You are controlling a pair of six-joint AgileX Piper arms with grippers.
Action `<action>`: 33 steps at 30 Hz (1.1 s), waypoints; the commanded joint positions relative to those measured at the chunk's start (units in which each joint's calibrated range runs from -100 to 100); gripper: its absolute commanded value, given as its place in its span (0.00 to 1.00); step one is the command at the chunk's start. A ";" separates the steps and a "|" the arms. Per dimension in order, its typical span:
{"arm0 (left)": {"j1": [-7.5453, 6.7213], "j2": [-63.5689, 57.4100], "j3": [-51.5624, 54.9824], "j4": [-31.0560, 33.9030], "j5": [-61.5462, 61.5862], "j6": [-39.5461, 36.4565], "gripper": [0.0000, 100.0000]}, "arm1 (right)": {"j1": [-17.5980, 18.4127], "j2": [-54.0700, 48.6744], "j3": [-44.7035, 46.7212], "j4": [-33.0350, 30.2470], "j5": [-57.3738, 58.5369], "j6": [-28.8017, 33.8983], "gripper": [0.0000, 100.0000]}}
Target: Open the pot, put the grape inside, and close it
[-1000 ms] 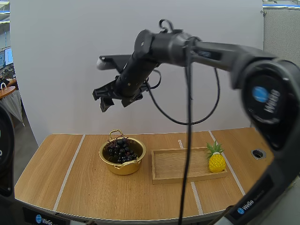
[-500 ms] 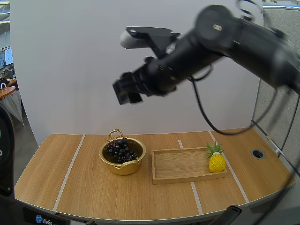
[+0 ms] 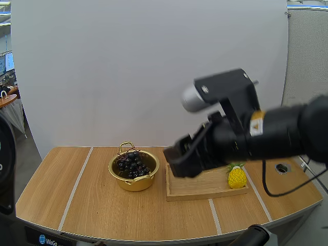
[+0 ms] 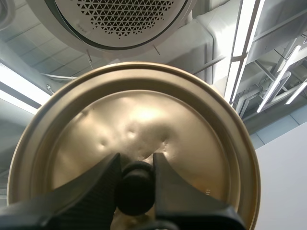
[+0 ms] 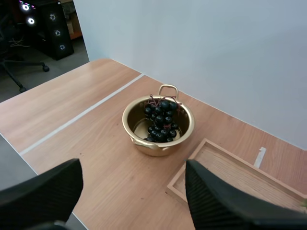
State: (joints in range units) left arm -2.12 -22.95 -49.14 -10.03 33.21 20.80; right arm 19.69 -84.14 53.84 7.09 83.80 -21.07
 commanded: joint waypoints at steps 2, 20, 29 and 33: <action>0.07 0.05 -0.28 0.07 -1.49 -0.38 0.00 | 0.01 -3.67 3.09 -1.42 -0.60 1.35 1.00; 0.07 0.05 -0.28 0.07 -1.49 -0.38 0.00 | 0.01 -4.44 7.88 -2.33 -0.47 3.19 0.00; 0.07 0.05 -0.28 0.07 -1.49 -0.38 0.00 | 0.01 -4.44 7.88 -2.43 -0.62 3.19 0.00; 0.07 0.05 -0.28 0.07 -1.49 -0.38 0.00 | 0.01 -4.44 7.88 -2.43 -0.62 3.19 0.00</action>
State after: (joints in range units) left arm -2.12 -22.95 -49.14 -10.03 33.21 20.80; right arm 19.69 -88.14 61.64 4.67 83.80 -18.06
